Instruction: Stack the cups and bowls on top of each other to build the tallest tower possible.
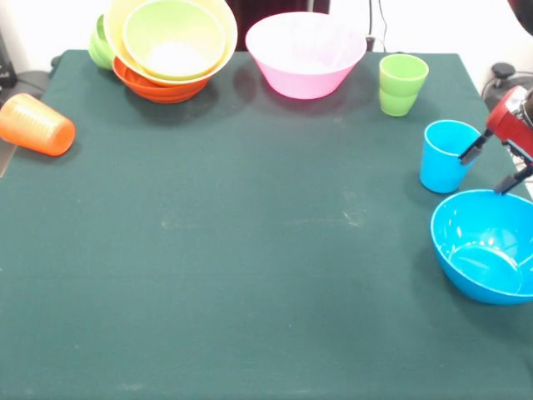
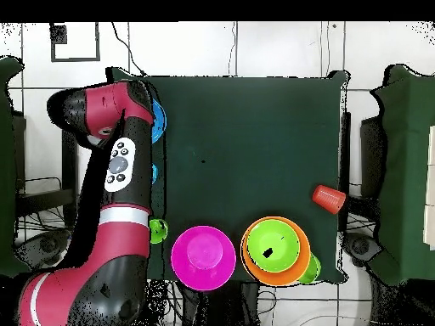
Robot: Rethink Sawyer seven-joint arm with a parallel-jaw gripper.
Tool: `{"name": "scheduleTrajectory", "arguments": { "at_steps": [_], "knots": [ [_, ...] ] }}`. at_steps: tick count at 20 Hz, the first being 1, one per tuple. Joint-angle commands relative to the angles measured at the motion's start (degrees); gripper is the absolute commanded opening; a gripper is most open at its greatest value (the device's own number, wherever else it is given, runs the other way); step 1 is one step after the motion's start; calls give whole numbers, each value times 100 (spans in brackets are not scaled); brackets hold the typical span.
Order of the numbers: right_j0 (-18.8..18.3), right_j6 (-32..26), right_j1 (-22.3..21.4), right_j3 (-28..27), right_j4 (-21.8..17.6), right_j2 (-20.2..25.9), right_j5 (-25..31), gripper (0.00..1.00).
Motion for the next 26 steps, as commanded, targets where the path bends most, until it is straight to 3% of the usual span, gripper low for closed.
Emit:
{"name": "scheduleTrajectory", "arguments": {
  "at_steps": [1, 7, 14, 20, 26],
  "knots": [
    [-5, 942, -34, 412, -7, 289, -401, 100],
    [8, 940, 72, 375, -60, 263, -575, 100],
    [9, 693, -52, 1054, -232, 344, -1567, 100],
    [8, 611, -47, 1226, -204, 345, -1880, 100],
    [-301, -135, -186, 2047, -280, 908, -3419, 100]
  ]
}}
